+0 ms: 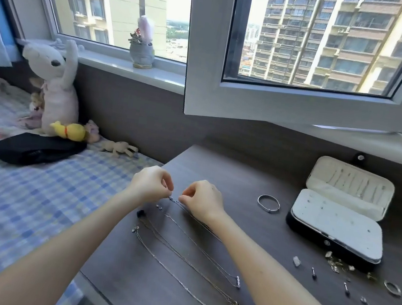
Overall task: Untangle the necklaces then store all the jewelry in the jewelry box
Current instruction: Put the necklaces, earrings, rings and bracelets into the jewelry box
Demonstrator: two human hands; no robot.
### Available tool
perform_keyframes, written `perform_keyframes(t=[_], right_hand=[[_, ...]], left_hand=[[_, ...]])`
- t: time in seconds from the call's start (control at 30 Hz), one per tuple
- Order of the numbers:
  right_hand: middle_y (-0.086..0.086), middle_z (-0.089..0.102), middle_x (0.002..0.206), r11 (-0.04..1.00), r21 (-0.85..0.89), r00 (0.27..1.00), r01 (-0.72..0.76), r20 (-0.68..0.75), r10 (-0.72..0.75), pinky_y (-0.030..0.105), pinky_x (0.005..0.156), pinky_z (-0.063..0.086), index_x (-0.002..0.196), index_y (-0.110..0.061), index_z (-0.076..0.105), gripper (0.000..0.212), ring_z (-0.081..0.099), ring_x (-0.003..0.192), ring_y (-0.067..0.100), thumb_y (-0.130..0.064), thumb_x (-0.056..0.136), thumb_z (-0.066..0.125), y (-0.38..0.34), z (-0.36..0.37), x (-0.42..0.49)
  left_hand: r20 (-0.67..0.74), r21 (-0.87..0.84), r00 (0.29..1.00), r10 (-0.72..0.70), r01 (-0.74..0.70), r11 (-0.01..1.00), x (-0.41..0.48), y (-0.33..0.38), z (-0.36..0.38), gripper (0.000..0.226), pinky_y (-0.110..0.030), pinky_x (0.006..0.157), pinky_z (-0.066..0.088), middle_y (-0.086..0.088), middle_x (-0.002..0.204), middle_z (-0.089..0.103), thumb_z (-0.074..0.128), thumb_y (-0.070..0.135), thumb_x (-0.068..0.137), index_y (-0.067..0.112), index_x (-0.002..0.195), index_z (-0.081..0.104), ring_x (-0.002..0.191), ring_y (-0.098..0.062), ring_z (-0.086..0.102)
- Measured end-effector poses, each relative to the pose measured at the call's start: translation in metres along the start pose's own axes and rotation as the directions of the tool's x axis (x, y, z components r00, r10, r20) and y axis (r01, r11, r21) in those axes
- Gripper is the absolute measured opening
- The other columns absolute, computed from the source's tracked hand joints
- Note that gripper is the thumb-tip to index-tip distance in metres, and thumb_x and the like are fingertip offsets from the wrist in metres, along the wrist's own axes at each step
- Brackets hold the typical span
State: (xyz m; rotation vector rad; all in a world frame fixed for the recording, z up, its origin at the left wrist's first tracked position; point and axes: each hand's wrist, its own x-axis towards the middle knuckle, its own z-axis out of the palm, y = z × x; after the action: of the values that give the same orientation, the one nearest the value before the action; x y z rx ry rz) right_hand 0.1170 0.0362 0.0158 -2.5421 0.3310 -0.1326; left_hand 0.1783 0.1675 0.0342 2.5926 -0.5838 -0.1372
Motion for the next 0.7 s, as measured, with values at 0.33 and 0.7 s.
perform_keyframes(t=[0.33,0.7], right_hand=[[0.009,0.066,0.109,0.978,-0.196,0.993,0.077,0.101,-0.058,0.031,0.077,0.045,0.100,-0.011,0.067,0.020,0.059,0.105,0.030,-0.025,0.090,0.057,-0.008,0.015,0.020],[0.011,0.066,0.102,0.996,-0.060,0.989,0.065,0.138,-0.056,0.027,0.070,0.036,0.098,-0.010,0.067,0.024,0.059,0.099,0.030,-0.024,0.097,0.047,-0.011,-0.008,-0.003]], left_hand=[[0.073,-0.025,0.997,0.013,-0.012,1.000,0.006,-0.012,0.000,0.018,-0.027,0.072,0.045,0.008,0.071,0.057,0.064,0.009,0.075,0.026,0.070,0.062,0.073,-0.013,0.054],[0.178,-0.224,0.979,0.100,-0.058,0.973,-0.003,-0.006,0.005,0.014,-0.025,0.064,0.035,0.007,0.070,0.053,0.074,0.031,0.070,0.023,0.081,0.070,0.071,-0.013,0.047]])
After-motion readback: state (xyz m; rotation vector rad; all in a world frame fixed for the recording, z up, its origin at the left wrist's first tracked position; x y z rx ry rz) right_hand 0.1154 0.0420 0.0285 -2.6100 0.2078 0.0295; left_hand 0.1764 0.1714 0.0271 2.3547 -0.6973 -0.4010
